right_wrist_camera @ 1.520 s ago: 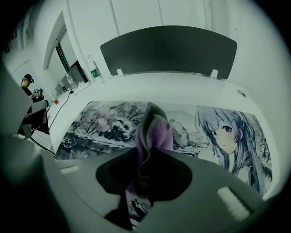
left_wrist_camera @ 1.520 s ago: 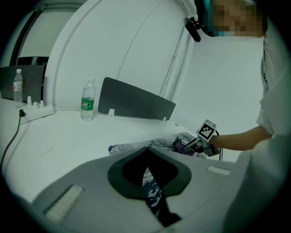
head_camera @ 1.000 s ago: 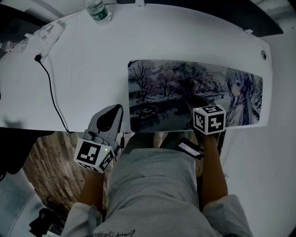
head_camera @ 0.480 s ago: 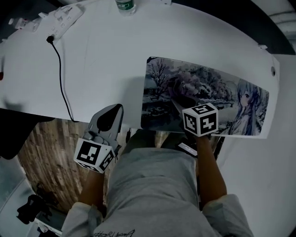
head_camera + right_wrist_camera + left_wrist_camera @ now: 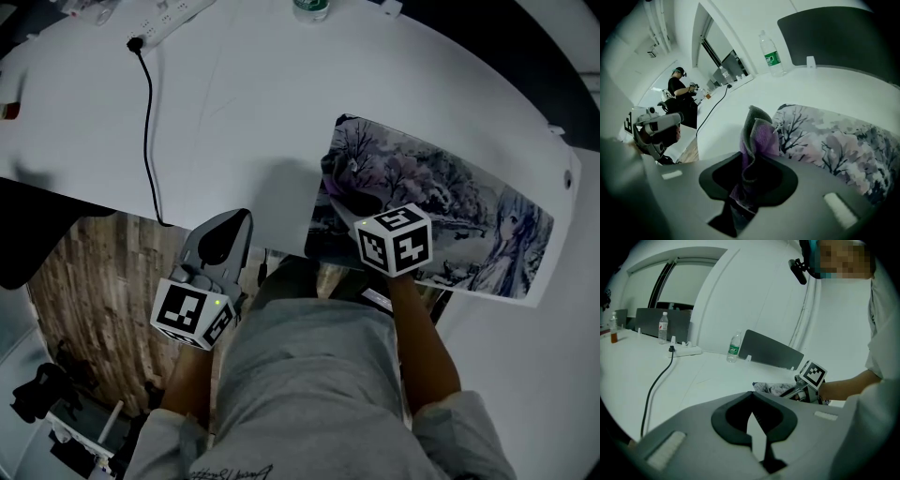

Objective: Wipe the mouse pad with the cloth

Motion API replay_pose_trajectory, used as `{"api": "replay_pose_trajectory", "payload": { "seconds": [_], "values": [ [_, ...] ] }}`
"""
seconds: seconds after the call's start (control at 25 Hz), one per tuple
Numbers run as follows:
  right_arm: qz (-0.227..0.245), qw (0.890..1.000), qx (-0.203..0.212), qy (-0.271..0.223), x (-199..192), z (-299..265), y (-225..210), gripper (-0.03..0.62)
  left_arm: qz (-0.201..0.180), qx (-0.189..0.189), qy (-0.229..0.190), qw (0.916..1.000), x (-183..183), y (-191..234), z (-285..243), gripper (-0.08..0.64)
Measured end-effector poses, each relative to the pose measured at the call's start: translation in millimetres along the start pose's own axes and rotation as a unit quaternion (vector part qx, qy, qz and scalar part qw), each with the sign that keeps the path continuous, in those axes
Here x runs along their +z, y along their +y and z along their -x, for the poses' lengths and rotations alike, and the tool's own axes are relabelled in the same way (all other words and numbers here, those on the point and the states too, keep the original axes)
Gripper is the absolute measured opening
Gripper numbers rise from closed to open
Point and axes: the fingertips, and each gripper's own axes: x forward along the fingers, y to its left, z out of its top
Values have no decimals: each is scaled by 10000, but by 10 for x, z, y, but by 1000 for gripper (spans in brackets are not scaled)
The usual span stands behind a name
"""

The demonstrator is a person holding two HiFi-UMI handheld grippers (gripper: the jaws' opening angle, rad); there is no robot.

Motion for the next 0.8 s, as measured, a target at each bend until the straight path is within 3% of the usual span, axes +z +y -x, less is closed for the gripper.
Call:
{"api": "replay_pose_trajectory", "payload": {
  "seconds": [0.36, 0.8],
  "values": [
    [295, 9990, 308, 97, 77, -163, 244, 94, 153, 307, -44, 9994, -81, 119, 196, 18],
    [352, 9978, 480, -299, 89, 215, 88, 94, -159, 103, 53, 9998, -21, -239, 4, 18]
  ]
}}
